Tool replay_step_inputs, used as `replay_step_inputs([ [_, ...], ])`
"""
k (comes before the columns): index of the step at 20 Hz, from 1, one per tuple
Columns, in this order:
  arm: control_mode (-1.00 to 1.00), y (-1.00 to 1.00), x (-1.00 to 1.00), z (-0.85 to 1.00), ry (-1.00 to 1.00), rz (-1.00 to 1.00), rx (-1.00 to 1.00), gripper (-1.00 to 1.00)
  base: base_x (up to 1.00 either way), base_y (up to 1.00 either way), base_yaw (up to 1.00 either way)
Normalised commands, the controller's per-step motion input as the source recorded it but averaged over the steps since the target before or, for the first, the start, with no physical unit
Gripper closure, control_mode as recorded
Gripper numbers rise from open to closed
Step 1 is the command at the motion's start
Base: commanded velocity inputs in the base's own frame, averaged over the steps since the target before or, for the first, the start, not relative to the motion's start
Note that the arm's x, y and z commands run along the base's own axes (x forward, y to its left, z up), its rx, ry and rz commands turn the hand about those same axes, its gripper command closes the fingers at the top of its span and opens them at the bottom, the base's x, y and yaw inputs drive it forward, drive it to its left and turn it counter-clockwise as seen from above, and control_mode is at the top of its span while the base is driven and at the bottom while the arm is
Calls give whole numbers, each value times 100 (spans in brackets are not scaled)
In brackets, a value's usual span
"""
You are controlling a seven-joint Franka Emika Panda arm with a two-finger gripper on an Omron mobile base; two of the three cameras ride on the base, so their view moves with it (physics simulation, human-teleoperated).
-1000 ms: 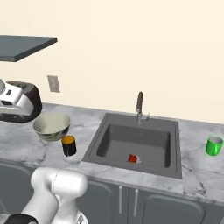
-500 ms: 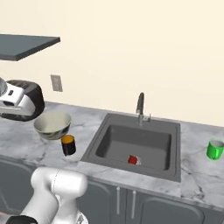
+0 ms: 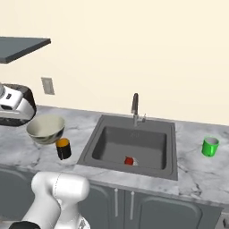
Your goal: Clear the mugs and bowl far away from the sink.
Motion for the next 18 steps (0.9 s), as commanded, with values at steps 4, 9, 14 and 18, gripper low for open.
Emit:
replay_step_inputs([
  [4,100,0,0,0,0,0,0,-100,0,-19,-26],
  [9,-100,-38,0,-19,10,-3,9,-100,0,-7,-3],
  [14,-100,-22,0,-31,14,0,1,-100,0,0,0],
  [18,-100,-24,0,-40,7,5,-1,-100,0,0,0],
])
